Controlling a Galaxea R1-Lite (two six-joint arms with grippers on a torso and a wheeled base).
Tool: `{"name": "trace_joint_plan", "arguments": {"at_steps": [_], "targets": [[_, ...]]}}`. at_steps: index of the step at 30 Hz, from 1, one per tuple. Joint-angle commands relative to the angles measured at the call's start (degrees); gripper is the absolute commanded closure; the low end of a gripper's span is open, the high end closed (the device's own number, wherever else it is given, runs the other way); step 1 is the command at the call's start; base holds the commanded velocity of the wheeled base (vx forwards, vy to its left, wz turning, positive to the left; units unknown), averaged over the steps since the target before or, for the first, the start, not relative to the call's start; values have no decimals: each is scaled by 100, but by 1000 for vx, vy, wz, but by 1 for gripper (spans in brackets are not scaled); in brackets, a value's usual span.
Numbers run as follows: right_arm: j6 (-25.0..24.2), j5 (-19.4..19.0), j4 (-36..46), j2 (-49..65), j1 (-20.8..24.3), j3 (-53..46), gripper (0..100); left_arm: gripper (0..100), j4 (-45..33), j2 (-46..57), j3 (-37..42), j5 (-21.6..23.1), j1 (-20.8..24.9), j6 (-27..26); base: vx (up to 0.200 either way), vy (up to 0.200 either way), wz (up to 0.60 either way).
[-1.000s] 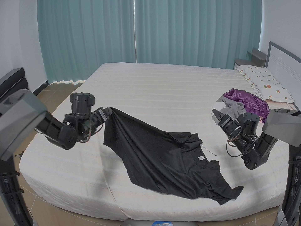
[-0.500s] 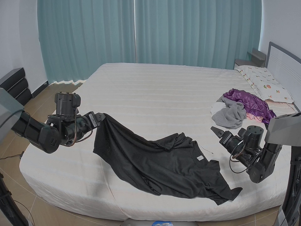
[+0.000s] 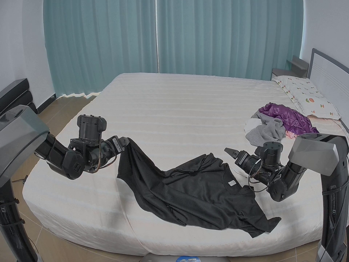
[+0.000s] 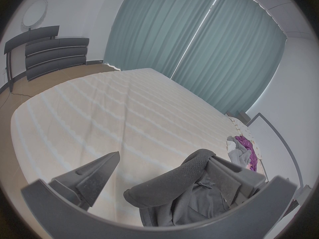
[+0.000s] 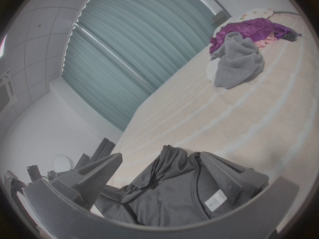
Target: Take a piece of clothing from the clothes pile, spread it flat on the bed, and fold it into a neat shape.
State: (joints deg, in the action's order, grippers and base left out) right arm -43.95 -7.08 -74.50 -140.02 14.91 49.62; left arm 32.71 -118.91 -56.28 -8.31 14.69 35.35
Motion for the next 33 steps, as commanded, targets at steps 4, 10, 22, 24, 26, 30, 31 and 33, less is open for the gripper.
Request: {"name": "trace_joint_plan", "arguments": {"at_steps": [4,10,22,24,26,30,31,33], "targets": [[176,-30,814,-684,170,1077,0,0,-300,-71,39,67,-45,7,0,0,0],[229,-4,1376,-992,161,1701,0,0,-775,78,21,559,-115,68,0,0,0],[246,5,2958,-1502,109,3362,100,0,-1073,351,82,1262,-63,701,0,0,0],[246,14,3213,-1528,109,3529,100,0,-1284,395,82,1411,-63,727,0,0,0],[246,14,3319,-1528,109,3564,100,0,-1372,403,82,1464,-80,736,0,0,0],[237,58,3275,-1528,82,3564,100,0,-1364,359,82,1464,-151,771,0,0,0],[211,84,3257,-1511,56,3581,100,0,-1337,359,74,1455,-186,771,0,0,0],[185,172,3213,-1484,-14,3643,100,0,-1311,368,65,1447,-238,780,0,0,0]]}}
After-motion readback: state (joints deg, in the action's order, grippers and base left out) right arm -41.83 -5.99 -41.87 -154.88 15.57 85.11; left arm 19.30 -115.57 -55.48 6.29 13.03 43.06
